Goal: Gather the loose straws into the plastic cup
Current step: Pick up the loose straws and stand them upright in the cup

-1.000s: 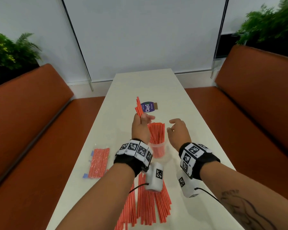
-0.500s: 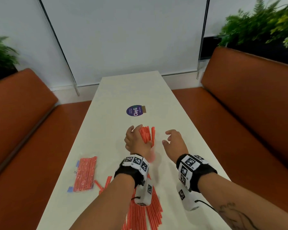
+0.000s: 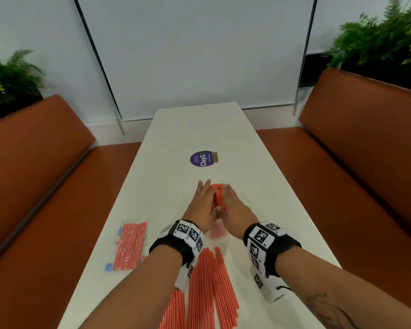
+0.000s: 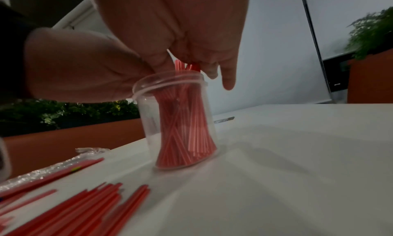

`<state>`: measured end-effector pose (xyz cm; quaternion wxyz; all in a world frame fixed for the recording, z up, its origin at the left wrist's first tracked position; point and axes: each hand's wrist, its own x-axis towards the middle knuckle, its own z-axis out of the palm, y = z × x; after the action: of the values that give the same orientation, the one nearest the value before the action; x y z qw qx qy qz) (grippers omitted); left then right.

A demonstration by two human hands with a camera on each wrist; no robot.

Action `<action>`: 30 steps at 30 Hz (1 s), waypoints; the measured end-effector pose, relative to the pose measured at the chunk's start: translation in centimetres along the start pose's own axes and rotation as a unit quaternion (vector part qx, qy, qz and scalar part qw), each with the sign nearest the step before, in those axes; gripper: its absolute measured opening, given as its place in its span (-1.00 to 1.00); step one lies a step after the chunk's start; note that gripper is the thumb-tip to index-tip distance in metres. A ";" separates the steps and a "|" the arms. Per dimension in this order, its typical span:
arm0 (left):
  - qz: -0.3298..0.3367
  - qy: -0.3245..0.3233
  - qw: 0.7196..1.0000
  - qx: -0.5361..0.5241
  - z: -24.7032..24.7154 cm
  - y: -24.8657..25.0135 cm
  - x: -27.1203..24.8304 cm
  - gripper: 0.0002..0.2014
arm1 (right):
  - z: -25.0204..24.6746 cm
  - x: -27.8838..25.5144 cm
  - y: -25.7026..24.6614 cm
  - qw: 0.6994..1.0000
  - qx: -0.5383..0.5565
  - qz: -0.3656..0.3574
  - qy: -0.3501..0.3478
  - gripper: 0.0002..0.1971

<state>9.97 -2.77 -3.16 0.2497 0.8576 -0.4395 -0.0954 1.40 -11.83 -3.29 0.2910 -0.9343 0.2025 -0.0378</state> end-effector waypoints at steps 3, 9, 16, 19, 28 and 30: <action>-0.035 0.089 0.992 -0.078 -0.9 -0.2 0.2 -0.23 | -0.4 -0.1 0.0 0.996 0.061 0.003 0.061 -0.24; -0.241 0.120 0.946 -0.182 0.6 -1.2 0.6 -0.44 | -1.8 1.2 1.0 0.981 0.144 0.110 0.068 -0.07; -0.131 0.119 0.982 0.058 0.0 -0.4 1.1 -0.63 | -2.0 2.0 0.2 0.968 0.211 0.072 0.115 -0.54; -0.132 0.155 0.976 -0.081 -0.4 -0.6 1.2 -0.62 | -2.2 1.9 -0.4 0.965 0.229 0.054 0.117 -0.52; -0.169 0.198 0.938 -0.227 -0.2 -0.1 0.0 -0.39 | -3.0 2.1 0.4 0.941 0.252 0.081 0.213 -0.32; -0.180 0.139 0.946 -0.229 0.2 -0.1 0.1 -0.25 | -2.9 2.4 0.8 0.951 0.256 0.104 0.142 -0.23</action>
<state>10.03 -2.84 -3.44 0.4768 0.8469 -0.2049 -0.1164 2.78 -14.93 -1.52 0.4913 -0.7872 0.3207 -0.1900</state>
